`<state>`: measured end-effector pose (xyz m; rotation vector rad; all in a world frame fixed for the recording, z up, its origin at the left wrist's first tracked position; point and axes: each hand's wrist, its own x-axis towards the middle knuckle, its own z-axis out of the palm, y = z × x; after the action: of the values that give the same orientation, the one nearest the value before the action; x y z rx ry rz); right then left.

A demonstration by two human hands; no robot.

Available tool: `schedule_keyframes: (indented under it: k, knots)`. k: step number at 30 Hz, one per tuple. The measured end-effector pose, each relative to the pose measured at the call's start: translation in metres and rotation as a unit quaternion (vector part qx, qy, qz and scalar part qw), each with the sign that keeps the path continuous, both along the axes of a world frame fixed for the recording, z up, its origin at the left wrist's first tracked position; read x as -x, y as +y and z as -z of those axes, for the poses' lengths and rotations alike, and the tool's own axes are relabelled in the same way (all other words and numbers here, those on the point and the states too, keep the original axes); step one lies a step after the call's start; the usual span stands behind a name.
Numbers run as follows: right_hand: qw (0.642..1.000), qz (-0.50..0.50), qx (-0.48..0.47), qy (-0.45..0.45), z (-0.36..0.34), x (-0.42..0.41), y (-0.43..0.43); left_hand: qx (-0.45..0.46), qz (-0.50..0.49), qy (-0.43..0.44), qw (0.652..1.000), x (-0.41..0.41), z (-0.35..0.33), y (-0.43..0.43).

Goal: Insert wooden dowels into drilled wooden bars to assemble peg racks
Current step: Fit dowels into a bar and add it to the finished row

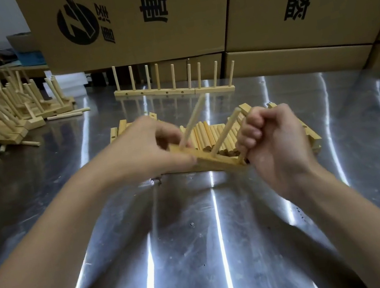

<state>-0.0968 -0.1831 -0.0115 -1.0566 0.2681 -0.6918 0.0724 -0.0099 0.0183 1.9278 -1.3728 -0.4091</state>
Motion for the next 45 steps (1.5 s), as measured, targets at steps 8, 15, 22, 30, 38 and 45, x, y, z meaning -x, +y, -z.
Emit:
schedule_keyframes:
  k: [8,15,22,30,38,45]
  knots:
    - [0.955,-0.047,0.259,0.134,0.000,0.014,0.009,0.264,-0.128,0.390,0.873,0.025,0.005,-0.020]
    - [0.779,-0.054,0.597,0.184,-0.002,0.023,0.034,0.246,-0.154,0.435,0.852,0.034,0.020,-0.028]
    - [0.753,-0.041,0.638,0.159,-0.009,0.026,0.035,0.239,-0.091,0.510,0.821,0.037,0.021,-0.031]
    - [0.814,-0.037,0.571,0.105,-0.004,0.026,0.038,0.256,-0.028,0.509,0.821,0.046,0.022,-0.031]
    - [0.880,-0.093,0.453,0.109,0.004,0.026,0.037,0.268,-0.012,0.514,0.815,0.057,0.023,-0.033]
    - [0.885,-0.112,0.432,0.133,0.007,0.028,0.037,0.282,-0.025,0.509,0.813,0.061,0.030,-0.036]
